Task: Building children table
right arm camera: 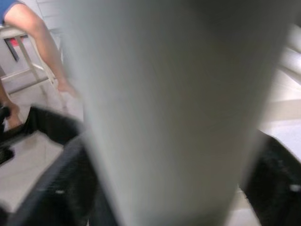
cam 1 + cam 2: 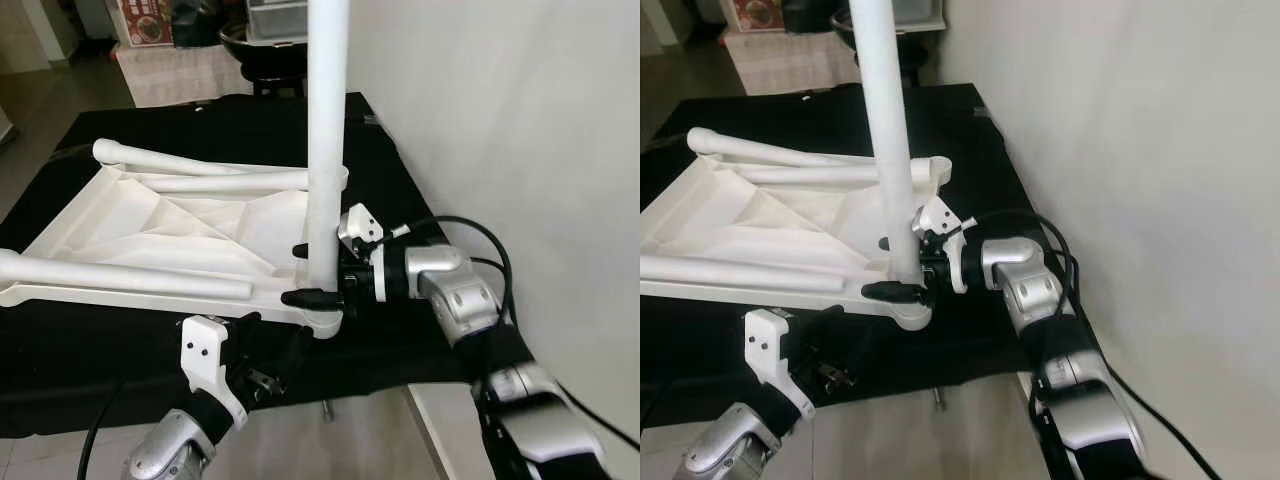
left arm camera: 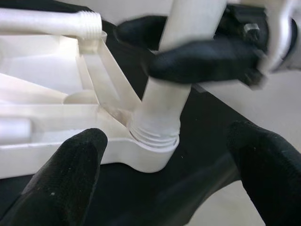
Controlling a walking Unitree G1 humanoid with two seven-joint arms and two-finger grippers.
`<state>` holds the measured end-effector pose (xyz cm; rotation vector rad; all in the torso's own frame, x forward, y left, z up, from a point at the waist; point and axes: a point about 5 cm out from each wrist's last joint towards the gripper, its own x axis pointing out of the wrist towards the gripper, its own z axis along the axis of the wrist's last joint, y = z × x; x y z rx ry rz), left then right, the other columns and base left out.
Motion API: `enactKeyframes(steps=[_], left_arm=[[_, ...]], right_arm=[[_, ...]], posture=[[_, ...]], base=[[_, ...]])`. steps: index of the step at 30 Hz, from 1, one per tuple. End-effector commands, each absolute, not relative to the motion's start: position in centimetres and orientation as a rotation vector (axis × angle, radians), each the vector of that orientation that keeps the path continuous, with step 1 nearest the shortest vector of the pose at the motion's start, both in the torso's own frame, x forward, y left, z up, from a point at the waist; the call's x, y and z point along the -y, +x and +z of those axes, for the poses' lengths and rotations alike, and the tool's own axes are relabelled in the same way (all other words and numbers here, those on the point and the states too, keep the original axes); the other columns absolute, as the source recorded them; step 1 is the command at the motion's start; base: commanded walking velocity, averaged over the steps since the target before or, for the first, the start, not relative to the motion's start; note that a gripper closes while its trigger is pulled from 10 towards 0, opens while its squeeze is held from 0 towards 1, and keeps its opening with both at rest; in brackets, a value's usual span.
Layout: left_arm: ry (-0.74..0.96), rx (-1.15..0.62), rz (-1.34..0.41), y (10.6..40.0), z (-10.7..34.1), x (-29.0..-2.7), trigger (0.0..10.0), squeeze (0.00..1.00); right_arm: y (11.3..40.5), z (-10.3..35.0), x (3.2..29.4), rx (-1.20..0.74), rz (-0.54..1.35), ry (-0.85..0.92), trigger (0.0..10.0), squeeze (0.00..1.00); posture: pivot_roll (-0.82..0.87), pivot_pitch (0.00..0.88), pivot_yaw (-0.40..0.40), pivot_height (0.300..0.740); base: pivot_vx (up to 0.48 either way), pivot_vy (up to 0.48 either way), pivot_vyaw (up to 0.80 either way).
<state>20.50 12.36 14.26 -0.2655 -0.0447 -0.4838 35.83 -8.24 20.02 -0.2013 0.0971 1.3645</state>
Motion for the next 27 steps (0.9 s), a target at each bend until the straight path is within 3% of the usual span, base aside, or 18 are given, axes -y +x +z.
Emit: enactKeyframes(steps=[1, 8, 15, 17, 21, 22, 23, 27], left_arm=[[-0.259, 0.031, -0.48, 20.3, 14.0, -12.3, 10.0, 0.0], [-0.262, 0.029, -0.48, 20.1, 14.1, -12.2, 10.0, 0.0], [-0.266, 0.029, -0.484, 20.0, 14.2, -12.1, 10.0, 0.0], [-0.267, 0.029, -0.484, 20.0, 14.2, -12.1, 10.0, 0.0], [-0.267, 0.031, -0.482, 20.0, 14.3, -12.3, 10.0, 0.0], [-0.267, 0.031, -0.482, 20.0, 14.3, -12.3, 10.0, 0.0], [-0.266, 0.032, -0.482, 20.1, 14.3, -12.4, 10.0, 0.0], [-0.26, 0.029, -0.483, 20.4, 14.2, -12.6, 10.0, 0.0]], right_arm=[[35.8, 20.4, 7.0, -0.074, 1.411, -0.199, 0.0, 0.0], [35.6, 20.1, 7.0, -0.097, 1.538, -0.172, 0.0, 0.0], [35.8, 19.1, 7.7, -0.1, 1.467, -0.14, 0.0, 0.0], [36.0, 18.7, 8.0, -0.111, 1.392, -0.141, 0.0, 0.0], [37.0, 15.6, 9.4, -0.206, 0.859, -0.143, 0.0, 0.0], [37.0, 15.6, 9.4, -0.206, 0.859, -0.143, 0.0, 0.0], [36.6, 15.0, 9.8, -0.187, 0.605, -0.071, 0.0, 0.0], [33.5, 13.9, 8.3, -0.145, 0.467, -0.024, 0.0, 0.0]], posture=[[0.05, 0.098, -0.028, 0.74], [0.05, 0.107, -0.029, 0.74], [0.04, 0.113, -0.027, 0.74], [0.03, 0.118, -0.029, 0.74], [0.02, 0.122, -0.029, 0.74], [0.02, 0.122, -0.029, 0.74], [0.02, 0.121, -0.029, 0.74], [0.01, 0.102, -0.012, 0.74]], base=[[0.0, 0.0, 0.0], [0.0, 0.0, 0.0], [0.0, 0.0, 0.0], [0.0, 0.0, 0.0], [0.0, 0.0, 0.0], [0.0, 0.0, 0.0], [0.0, 0.0, 0.0], [0.0, 0.0, 0.0]])
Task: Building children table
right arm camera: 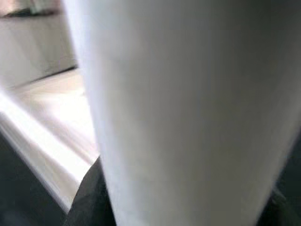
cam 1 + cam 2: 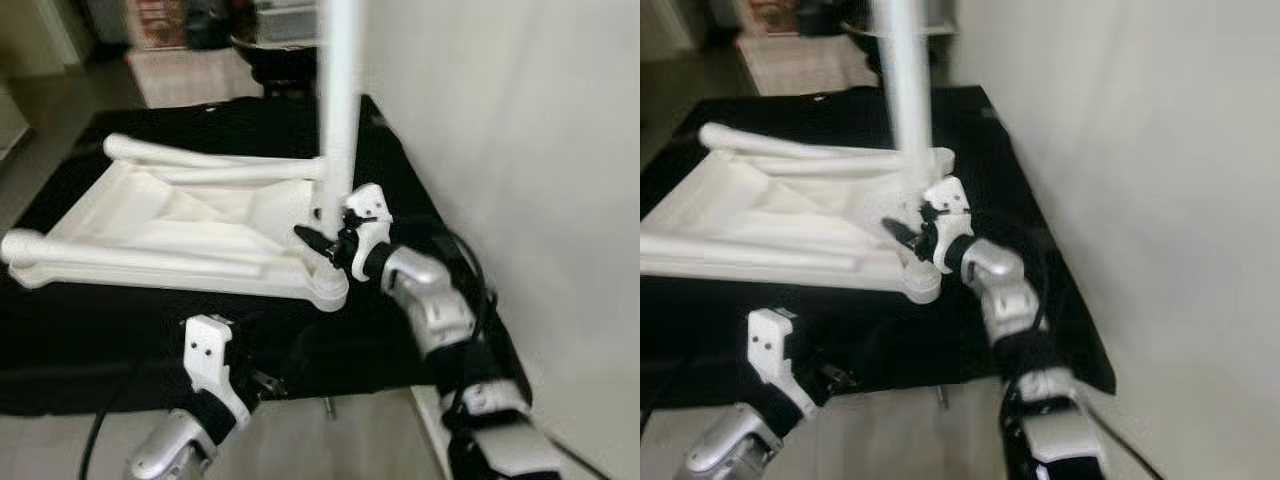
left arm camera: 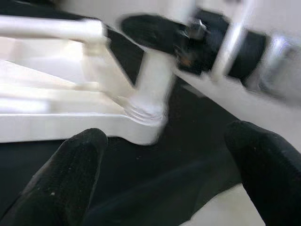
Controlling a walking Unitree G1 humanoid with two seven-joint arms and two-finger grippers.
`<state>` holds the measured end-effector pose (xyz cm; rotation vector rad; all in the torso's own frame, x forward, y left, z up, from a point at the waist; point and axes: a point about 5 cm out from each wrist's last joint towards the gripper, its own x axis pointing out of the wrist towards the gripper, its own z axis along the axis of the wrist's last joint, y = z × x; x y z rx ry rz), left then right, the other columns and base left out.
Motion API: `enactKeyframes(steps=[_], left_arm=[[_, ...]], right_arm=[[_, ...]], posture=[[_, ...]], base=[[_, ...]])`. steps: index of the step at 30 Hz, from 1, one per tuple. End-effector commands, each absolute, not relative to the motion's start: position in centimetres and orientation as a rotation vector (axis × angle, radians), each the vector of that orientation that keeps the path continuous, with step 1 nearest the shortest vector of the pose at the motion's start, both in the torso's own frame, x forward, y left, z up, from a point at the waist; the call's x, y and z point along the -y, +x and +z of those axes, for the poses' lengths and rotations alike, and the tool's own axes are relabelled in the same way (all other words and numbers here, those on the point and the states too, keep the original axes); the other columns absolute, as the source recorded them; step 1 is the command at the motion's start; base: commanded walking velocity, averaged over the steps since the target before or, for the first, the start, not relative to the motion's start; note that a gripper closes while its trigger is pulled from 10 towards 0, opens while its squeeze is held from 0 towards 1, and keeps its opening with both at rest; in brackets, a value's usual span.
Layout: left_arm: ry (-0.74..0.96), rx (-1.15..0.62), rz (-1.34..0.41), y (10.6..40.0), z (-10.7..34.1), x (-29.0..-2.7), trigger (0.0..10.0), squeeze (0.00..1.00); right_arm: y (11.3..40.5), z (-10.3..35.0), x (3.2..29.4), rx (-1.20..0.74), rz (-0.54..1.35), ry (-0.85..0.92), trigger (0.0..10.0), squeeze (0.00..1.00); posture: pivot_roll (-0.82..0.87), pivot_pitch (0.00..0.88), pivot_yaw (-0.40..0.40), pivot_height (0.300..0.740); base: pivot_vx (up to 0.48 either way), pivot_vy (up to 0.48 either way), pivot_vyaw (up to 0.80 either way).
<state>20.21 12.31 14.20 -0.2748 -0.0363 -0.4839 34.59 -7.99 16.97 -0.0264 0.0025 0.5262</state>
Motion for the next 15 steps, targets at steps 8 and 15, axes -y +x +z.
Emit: enactKeyframes(steps=[8, 15], left_arm=[[-0.256, 0.028, -0.482, 20.7, 13.9, -12.7, 10.0, 0.0], [-0.258, 0.032, -0.469, 20.8, 13.7, -12.6, 10.0, 0.0]], right_arm=[[33.8, 13.6, 7.0, -0.2, 0.577, -0.017, 7.6, 0.0], [32.7, 15.2, 5.4, -0.193, 0.981, -0.06, 10.0, 1.0]], posture=[[0.02, 0.079, -0.026, 0.74], [0.03, 0.058, -0.041, 0.74]], base=[[0.0, 0.0, 0.0], [0.0, 0.0, 0.0]])
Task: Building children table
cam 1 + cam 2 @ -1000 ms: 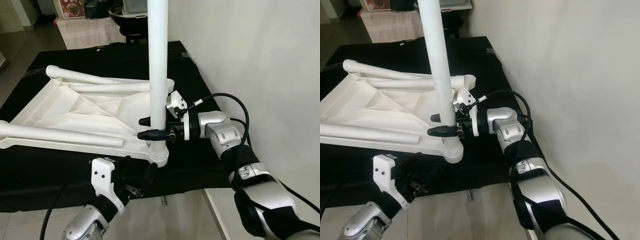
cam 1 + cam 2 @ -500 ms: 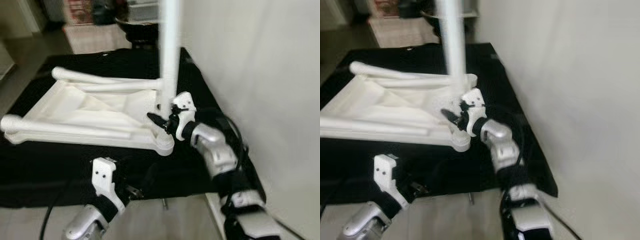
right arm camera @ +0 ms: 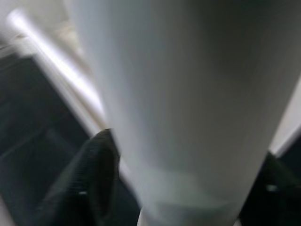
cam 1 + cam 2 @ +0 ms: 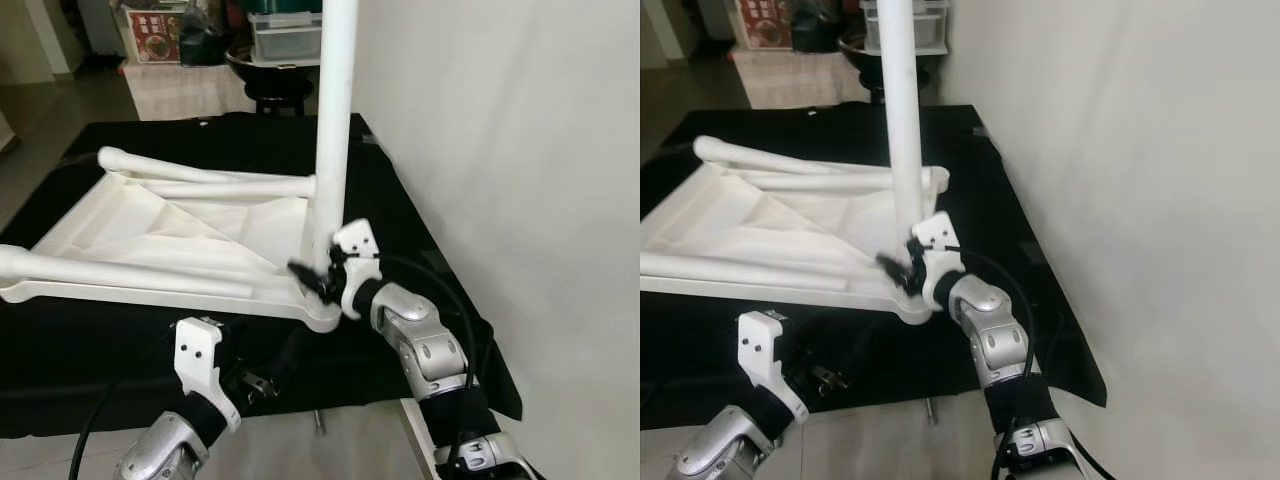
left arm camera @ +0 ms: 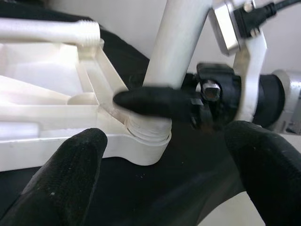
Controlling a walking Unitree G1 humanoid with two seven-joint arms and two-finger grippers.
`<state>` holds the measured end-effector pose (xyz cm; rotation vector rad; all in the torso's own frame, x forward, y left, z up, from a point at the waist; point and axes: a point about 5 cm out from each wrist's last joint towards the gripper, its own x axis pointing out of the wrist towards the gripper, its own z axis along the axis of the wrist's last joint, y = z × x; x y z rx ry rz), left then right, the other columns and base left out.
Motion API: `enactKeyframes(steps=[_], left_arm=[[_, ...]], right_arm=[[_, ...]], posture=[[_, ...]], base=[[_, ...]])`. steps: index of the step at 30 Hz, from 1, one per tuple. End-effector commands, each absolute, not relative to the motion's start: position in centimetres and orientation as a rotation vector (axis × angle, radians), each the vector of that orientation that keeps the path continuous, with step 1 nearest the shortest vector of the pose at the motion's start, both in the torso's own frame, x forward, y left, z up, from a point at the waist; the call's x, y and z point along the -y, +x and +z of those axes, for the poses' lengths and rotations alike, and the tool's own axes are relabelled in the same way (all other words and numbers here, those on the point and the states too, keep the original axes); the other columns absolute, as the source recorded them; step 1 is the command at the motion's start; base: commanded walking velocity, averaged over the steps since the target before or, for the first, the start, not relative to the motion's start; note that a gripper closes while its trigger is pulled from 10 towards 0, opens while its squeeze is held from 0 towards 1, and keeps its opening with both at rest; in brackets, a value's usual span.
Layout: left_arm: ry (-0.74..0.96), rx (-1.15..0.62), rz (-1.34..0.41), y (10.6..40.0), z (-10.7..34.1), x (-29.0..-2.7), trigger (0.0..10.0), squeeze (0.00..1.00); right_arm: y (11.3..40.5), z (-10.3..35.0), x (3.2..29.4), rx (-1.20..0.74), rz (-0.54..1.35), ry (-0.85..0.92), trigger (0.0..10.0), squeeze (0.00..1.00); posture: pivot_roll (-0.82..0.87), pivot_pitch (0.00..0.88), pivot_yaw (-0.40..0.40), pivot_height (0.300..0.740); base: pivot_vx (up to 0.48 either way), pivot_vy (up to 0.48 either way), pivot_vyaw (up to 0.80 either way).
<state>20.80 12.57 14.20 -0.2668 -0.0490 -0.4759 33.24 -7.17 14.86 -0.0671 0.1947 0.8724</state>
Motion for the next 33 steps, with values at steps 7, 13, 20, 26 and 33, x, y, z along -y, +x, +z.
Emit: enactKeyframes(steps=[7, 13, 20, 26, 33], left_arm=[[-0.262, 0.033, -0.469, 20.9, 13.6, -12.5, 10.0, 0.0], [-0.266, 0.036, -0.468, 20.8, 13.6, -12.2, 10.0, 0.0], [-0.27, 0.039, -0.469, 20.6, 13.7, -12.0, 10.0, 0.0], [-0.271, 0.041, -0.47, 20.5, 13.8, -11.9, 10.0, 0.0], [-0.273, 0.042, -0.471, 20.5, 13.8, -11.9, 10.0, 0.0]], right_arm=[[32.9, 16.8, 6.5, -0.1, 1.318, -0.211, 10.0, 1.0], [34.4, 17.6, 7.2, -0.159, 1.445, -0.212, 10.0, 0.0], [35.5, 17.9, 6.8, -0.174, 1.414, -0.202, 3.1, 0.0], [35.6, 17.8, 7.2, -0.177, 1.456, -0.19, 0.0, 0.0], [35.7, 17.4, 8.4, -0.185, 1.444, -0.188, 0.0, 0.0]], posture=[[0.04, 0.046, -0.046, 0.74], [0.05, 0.051, -0.053, 0.74], [0.06, 0.063, -0.053, 0.74], [0.06, 0.07, -0.056, 0.74], [0.05, 0.072, -0.052, 0.74]], base=[[0.0, 0.0, 0.0], [0.0, 0.0, 0.0], [0.0, 0.0, 0.0], [0.0, 0.0, 0.0], [0.0, 0.0, 0.0]])
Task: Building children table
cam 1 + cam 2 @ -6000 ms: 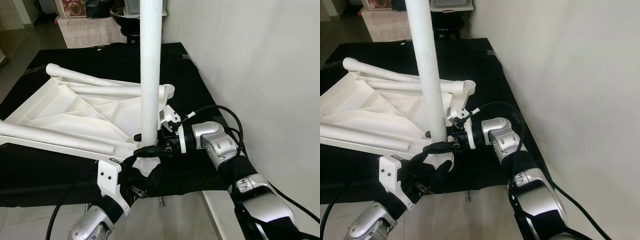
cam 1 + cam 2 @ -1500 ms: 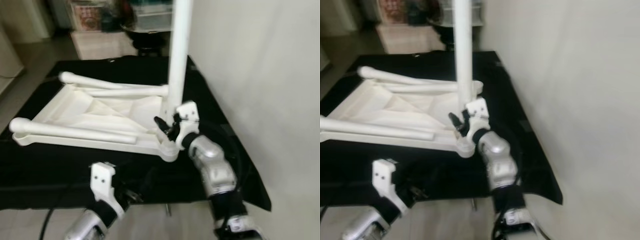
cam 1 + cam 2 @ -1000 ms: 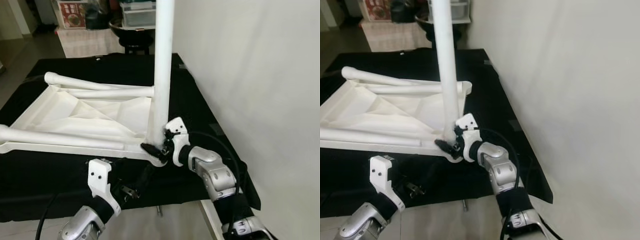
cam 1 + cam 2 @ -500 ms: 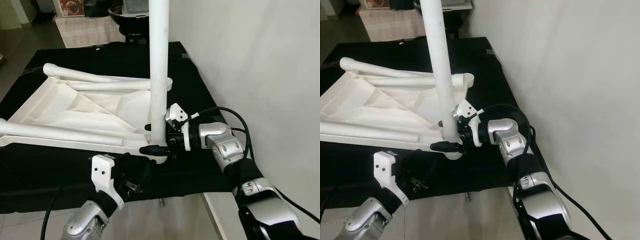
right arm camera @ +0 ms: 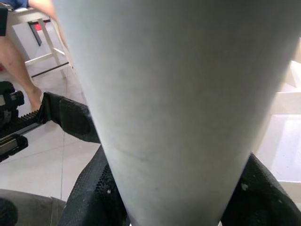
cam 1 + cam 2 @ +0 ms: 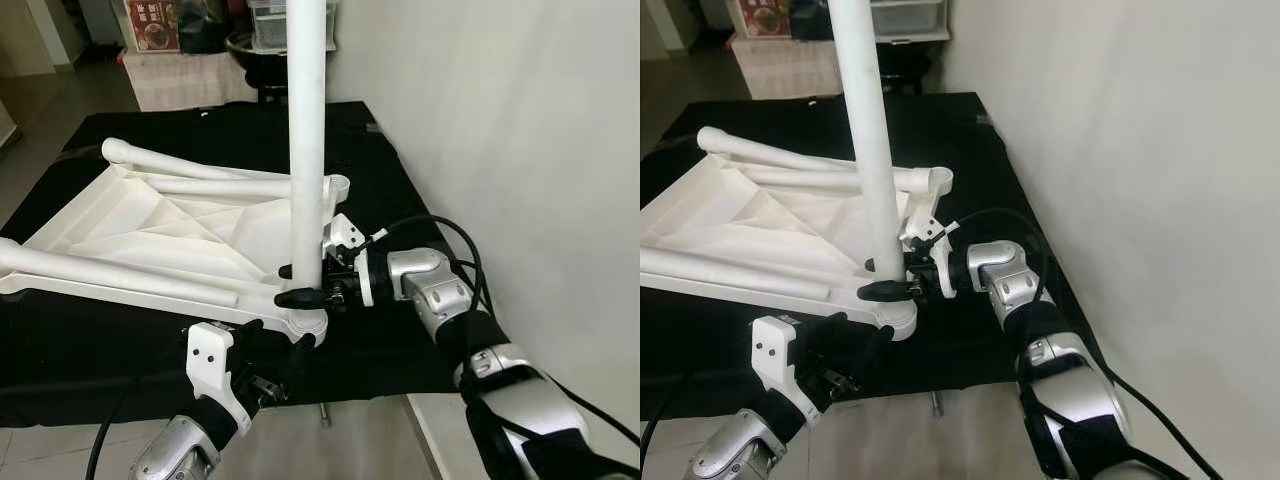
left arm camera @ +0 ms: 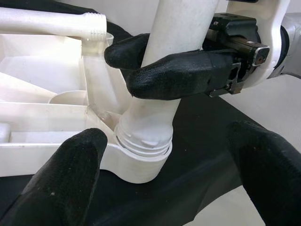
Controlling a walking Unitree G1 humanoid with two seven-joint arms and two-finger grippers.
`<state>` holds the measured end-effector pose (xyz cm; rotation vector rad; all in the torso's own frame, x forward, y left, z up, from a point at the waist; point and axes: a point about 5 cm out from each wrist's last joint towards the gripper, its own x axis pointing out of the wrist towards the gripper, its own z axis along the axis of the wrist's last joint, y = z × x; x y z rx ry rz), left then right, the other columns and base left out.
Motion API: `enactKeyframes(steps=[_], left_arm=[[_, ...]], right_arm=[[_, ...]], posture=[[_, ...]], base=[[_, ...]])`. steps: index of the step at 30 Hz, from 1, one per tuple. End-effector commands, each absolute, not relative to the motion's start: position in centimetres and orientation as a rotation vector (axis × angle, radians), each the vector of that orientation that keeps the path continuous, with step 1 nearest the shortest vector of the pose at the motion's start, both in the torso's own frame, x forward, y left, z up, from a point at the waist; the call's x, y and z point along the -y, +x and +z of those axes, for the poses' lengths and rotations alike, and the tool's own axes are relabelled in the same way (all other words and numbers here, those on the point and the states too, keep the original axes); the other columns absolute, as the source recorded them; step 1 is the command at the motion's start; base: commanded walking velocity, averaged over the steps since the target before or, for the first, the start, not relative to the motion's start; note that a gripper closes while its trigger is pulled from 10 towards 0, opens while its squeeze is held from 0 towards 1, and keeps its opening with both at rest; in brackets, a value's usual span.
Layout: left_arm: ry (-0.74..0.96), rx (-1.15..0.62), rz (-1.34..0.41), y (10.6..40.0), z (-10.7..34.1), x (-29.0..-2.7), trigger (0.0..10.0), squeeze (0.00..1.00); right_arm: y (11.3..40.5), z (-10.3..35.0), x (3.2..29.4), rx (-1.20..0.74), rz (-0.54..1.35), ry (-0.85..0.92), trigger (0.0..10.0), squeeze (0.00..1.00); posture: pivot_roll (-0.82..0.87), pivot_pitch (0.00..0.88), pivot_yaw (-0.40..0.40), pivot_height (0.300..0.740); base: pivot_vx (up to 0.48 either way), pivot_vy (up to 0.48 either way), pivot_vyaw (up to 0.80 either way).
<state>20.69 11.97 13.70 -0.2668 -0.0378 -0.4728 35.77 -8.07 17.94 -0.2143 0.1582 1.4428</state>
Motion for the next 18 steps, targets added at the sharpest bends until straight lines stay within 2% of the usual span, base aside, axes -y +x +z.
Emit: enactKeyframes(steps=[1, 2, 4, 5, 7, 8, 9, 10, 11, 12, 18], left_arm=[[-0.272, 0.043, -0.47, 20.5, 13.8, -12.0, 10.0, 0.0], [-0.272, 0.043, -0.47, 20.5, 13.8, -12.0, 10.0, 0.0], [-0.271, 0.044, -0.468, 20.5, 13.9, -12.1, 10.0, 0.0], [-0.271, 0.045, -0.467, 20.5, 13.9, -12.2, 10.0, 0.0], [-0.271, 0.045, -0.467, 20.5, 13.9, -12.2, 10.0, 0.0], [-0.27, 0.045, -0.466, 20.5, 13.9, -12.3, 10.0, 0.0], [-0.268, 0.045, -0.467, 20.5, 14.0, -12.5, 10.0, 0.0], [-0.268, 0.045, -0.467, 20.5, 14.0, -12.5, 10.0, 0.0], [-0.266, 0.042, -0.469, 20.6, 13.9, -12.7, 10.0, 0.0], [-0.262, 0.037, -0.474, 20.8, 13.9, -12.9, 10.0, 0.0], [-0.257, 0.029, -0.492, 21.1, 13.8, -12.9, 10.0, 0.0]], right_arm=[[35.9, 16.8, 9.7, -0.183, 1.298, -0.174, 0.0, 0.0], [35.9, 16.8, 9.7, -0.183, 1.298, -0.174, 0.0, 0.0], [36.0, 15.9, 10.4, -0.186, 1.133, -0.148, 0.0, 0.0], [36.1, 15.1, 10.5, -0.186, 0.9, -0.106, 0.0, 0.0], [36.1, 15.1, 10.5, -0.186, 0.9, -0.106, 0.0, 0.0], [36.1, 14.5, 10.8, -0.193, 0.737, -0.08, 0.0, 0.0], [34.0, 12.8, 9.9, -0.235, 0.615, -0.002, 0.0, 0.0], [34.0, 12.8, 9.9, -0.235, 0.615, -0.002, 0.0, 0.0], [32.8, 12.7, 9.9, -0.193, 0.497, -0.031, 0.0, 0.0], [32.7, 12.7, 10.3, -0.195, 0.439, 0.016, 0.0, 0.0], [33.5, 12.7, 10.4, -0.216, 0.428, 0.028, 0.0, 0.0]], posture=[[0.04, 0.08, -0.051, 0.74], [0.04, 0.08, -0.051, 0.74], [0.03, 0.083, -0.053, 0.74], [0.02, 0.088, -0.049, 0.74], [0.02, 0.088, -0.049, 0.74], [0.02, 0.088, -0.049, 0.74], [0.01, 0.093, -0.034, 0.74], [0.01, 0.093, -0.034, 0.74], [0.0, 0.093, -0.018, 0.74], [-0.02, 0.078, -0.004, 0.74], [0.0, 0.08, -0.018, 0.74]], base=[[0.0, 0.0, 0.0], [0.0, 0.0, 0.0], [0.0, 0.0, 0.0], [0.0, 0.0, 0.0], [0.0, 0.0, 0.0], [0.0, 0.0, 0.0], [0.0, 0.0, 0.0], [0.0, 0.0, 0.0], [0.0, 0.0, 0.0], [0.0, 0.0, 0.0], [0.0, 0.0, 0.0]])
